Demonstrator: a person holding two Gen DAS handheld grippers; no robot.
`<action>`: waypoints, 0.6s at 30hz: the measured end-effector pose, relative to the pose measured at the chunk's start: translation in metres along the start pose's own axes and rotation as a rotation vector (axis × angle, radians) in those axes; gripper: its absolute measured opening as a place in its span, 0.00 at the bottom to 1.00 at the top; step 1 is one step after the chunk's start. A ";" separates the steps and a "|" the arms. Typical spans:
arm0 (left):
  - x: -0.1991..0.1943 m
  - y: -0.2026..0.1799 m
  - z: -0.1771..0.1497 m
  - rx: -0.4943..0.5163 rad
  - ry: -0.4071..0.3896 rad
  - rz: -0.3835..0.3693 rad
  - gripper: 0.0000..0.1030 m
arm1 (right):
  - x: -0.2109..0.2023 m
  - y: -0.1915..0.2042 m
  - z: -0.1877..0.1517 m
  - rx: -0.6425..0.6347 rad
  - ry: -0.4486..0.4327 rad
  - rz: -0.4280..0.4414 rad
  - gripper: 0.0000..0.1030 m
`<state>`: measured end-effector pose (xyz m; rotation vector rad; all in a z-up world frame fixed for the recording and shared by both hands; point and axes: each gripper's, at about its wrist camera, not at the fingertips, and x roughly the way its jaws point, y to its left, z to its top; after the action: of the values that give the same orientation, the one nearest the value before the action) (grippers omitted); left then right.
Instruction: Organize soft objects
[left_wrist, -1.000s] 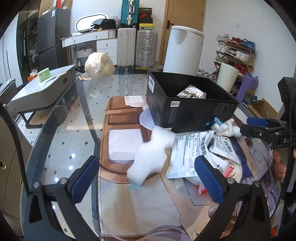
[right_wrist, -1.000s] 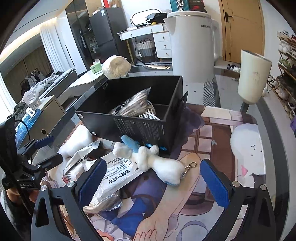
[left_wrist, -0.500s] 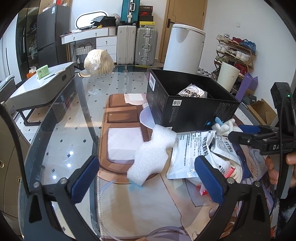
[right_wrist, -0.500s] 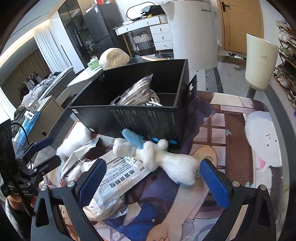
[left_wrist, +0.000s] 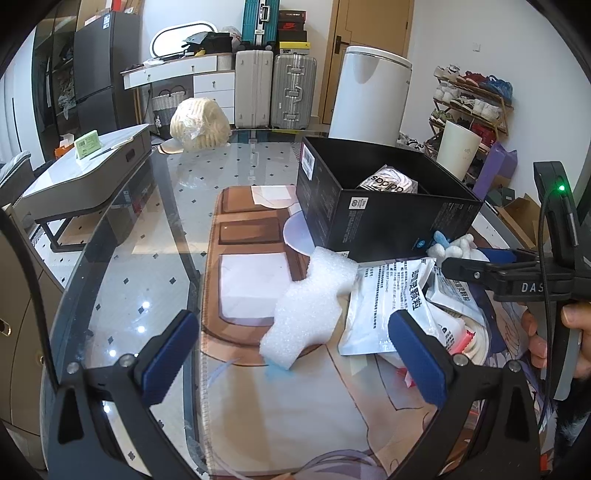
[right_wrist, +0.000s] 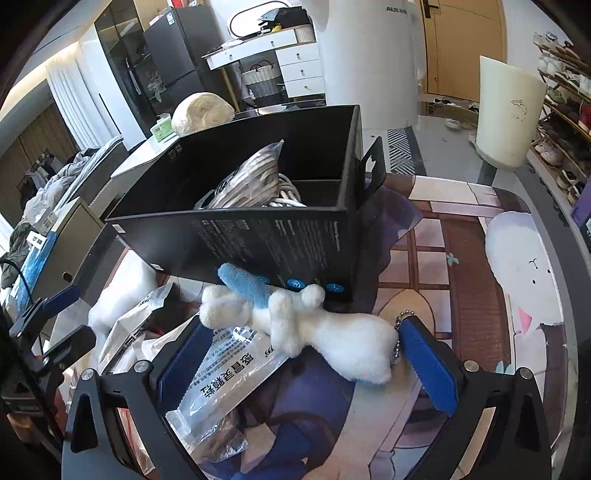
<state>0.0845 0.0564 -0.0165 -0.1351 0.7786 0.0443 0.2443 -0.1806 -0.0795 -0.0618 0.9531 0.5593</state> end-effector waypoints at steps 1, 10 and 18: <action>0.000 -0.001 0.000 0.003 0.001 0.002 1.00 | 0.000 0.000 0.000 -0.001 0.000 -0.006 0.99; 0.001 -0.004 0.001 0.023 -0.001 0.002 1.00 | 0.003 0.003 0.005 0.008 0.008 -0.054 0.95; 0.001 -0.005 0.001 0.028 -0.003 0.001 1.00 | 0.000 0.000 0.003 -0.007 -0.010 -0.072 0.81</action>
<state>0.0862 0.0514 -0.0157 -0.1083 0.7765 0.0351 0.2468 -0.1791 -0.0776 -0.0990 0.9356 0.4958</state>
